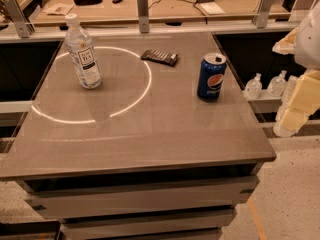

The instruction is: Move blue plastic bottle near rxbar chocolate

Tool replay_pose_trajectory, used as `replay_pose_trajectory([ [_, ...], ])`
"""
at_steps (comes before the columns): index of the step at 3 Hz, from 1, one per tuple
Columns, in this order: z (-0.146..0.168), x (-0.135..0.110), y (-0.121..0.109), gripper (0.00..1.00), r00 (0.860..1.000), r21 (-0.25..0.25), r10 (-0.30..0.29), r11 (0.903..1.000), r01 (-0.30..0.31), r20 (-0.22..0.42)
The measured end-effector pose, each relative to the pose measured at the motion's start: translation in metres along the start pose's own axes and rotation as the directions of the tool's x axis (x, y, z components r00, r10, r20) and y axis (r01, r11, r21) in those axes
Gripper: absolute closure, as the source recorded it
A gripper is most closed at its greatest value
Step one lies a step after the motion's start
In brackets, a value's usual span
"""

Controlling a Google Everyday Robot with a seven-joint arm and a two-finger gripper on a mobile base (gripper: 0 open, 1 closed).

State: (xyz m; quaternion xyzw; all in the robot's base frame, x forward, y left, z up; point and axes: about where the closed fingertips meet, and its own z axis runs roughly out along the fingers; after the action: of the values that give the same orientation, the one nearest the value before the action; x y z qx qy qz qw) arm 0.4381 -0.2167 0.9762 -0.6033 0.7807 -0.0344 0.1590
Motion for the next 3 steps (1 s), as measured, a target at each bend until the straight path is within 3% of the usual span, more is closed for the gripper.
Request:
replay_pose_trajectory([
  [1,0.0,0.0,0.0,0.0,1.0,0.0,0.0,1.0,0.0,0.0],
  [2,-0.006,-0.007,-0.002,0.0,0.999,0.003,0.012,0.9999,-0.012,0.041],
  [3,-0.022,-0.021,-0.008,0.0,0.987,0.035,0.08,0.9957,-0.086,0.141],
])
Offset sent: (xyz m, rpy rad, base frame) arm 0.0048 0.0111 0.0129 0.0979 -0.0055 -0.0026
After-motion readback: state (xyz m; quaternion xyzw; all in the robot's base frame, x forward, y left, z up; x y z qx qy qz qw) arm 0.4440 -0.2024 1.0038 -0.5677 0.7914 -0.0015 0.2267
